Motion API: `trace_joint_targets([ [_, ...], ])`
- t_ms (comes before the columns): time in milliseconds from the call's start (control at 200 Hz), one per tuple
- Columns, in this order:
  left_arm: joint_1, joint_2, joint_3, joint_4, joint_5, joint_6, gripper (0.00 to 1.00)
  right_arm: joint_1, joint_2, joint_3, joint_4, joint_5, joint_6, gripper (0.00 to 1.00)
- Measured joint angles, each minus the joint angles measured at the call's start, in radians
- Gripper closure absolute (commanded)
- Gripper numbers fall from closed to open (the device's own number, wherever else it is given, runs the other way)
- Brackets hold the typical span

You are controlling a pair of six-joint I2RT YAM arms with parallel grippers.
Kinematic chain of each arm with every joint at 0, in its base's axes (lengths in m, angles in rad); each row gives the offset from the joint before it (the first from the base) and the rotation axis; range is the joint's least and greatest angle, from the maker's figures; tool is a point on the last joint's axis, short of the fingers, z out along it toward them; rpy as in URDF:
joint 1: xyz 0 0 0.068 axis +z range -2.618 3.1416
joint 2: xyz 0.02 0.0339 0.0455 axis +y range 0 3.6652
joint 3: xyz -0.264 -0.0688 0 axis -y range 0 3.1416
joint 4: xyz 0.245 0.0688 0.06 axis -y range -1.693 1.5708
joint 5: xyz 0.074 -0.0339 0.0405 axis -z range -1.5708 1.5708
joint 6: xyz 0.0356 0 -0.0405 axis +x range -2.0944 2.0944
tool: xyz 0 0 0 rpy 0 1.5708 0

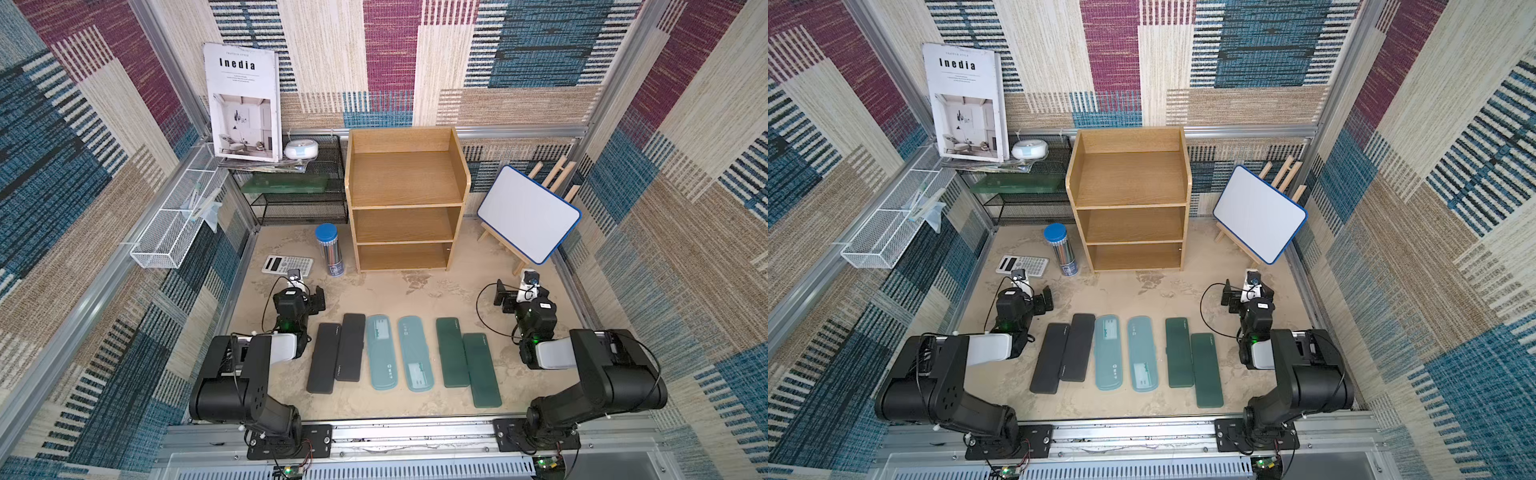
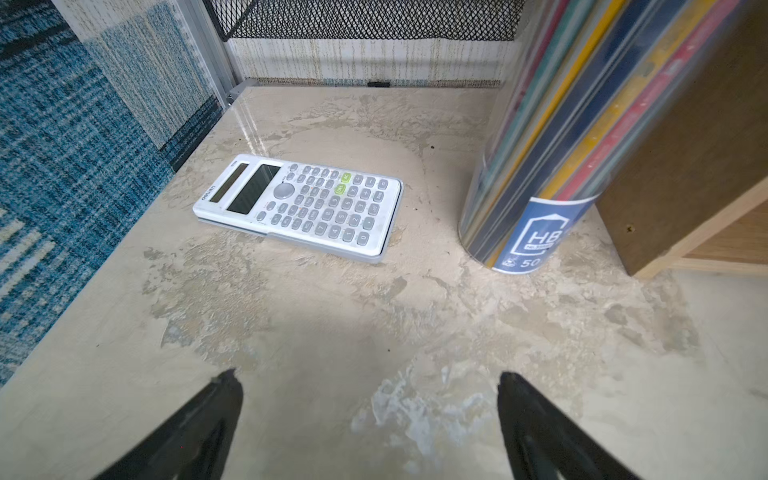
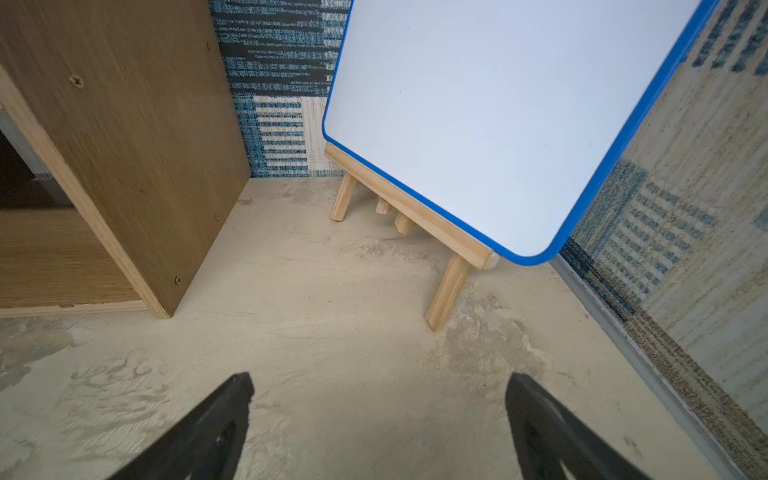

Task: Place the pencil cases on the shelf according to color
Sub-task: Pick up the pencil case from the center of the board.

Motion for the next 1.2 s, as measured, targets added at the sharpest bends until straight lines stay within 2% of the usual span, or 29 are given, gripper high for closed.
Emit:
trace_joint_targets([
  [806, -0.001, -0.006, 0.0, -0.001, 0.0, 0.0, 0.01, 0.0, 0.0, 0.0, 0.0, 0.0, 0.0, 0.01],
  [897, -0.013, -0.088, 0.061, -0.165, -0.013, 0.0, 0.03, 0.0, -0.016, 0.002, -0.016, 0.0, 0.0, 0.01],
  [957, -0.021, -0.162, 0.174, -0.307, -0.031, -0.027, 0.03, 0.003, -0.072, 0.048, -0.123, 0.0, 0.001, 0.01],
  [1022, -0.023, -0.226, 0.27, -0.418, -0.069, -0.086, 0.03, 0.006, -0.14, 0.203, -0.327, 0.021, 0.026, 0.0],
  [1122, -0.026, -0.298, 0.339, -0.602, -0.109, -0.198, 0.03, 0.01, -0.199, 0.399, -0.56, 0.056, 0.092, 0.01],
  [1197, -0.031, -0.333, 0.385, -0.771, -0.108, -0.284, 0.01, 0.021, -0.231, 0.475, -0.782, 0.081, 0.151, 0.03],
])
